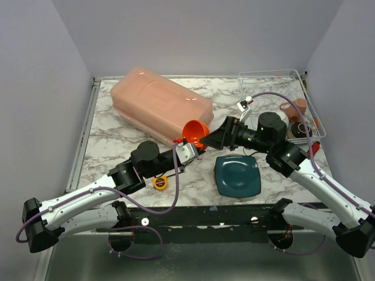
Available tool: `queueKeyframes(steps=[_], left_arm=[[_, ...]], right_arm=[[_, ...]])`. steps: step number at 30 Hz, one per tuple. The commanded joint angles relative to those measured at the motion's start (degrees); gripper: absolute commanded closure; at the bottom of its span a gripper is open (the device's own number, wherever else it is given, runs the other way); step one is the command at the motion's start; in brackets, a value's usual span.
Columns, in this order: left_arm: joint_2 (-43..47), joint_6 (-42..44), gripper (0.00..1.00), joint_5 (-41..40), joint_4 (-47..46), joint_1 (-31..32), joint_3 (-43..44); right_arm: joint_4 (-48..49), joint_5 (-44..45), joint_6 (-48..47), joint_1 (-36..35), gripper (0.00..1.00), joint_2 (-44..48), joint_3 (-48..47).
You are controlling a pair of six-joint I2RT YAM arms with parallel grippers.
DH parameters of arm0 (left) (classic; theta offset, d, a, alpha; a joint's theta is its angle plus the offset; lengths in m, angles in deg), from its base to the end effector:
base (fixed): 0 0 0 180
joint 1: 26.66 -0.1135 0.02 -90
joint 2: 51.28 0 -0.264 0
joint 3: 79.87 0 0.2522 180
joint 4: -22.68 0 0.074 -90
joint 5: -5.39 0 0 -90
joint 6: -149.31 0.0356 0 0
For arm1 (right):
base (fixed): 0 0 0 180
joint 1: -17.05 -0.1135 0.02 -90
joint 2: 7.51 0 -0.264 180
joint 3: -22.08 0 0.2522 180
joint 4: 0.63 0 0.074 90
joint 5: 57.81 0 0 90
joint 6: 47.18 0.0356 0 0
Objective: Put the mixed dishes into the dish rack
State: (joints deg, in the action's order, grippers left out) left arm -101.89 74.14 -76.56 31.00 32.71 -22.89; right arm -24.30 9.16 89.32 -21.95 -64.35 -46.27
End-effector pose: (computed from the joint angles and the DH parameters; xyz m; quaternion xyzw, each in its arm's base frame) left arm 0.1039 -0.1852 0.3418 0.4716 0.5427 -0.3094 0.6224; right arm 0.1677 0.1537 0.3623 -0.0753 0.7689 0.5319 0.3466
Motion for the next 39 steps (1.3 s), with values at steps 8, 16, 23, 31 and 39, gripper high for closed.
queueKeyframes(steps=[8, 16, 23, 31, 39], left_arm=[[-1.0, 1.0, 1.0, 1.7, -1.3, 0.8, 1.7], [-1.7, 0.4, 0.94, 1.1, -0.5, 1.2, 2.3], [-1.0, 0.1, 0.42, -3.6, -1.7, 1.2, 1.9], [0.9, -0.2, 0.23, -12.0, -3.7, 1.7, 1.0], [1.2, 0.2, 0.21, -20.2, -5.0, 1.9, 0.7]], right_arm=[[5.6, -3.7, 2.2, -0.3, 0.25, -0.7, 2.7], [5.0, -3.2, 2.1, -0.2, 0.9, -1.2, 3.3], [-2.5, 7.9, 1.7, -0.2, 1.0, -0.6, 1.3], [-24.8, 38.8, -7.9, -0.1, 1.0, -3.6, -11.3], [-35.5, 62.6, -18.7, 6.9, 1.0, -10.8, -21.9]])
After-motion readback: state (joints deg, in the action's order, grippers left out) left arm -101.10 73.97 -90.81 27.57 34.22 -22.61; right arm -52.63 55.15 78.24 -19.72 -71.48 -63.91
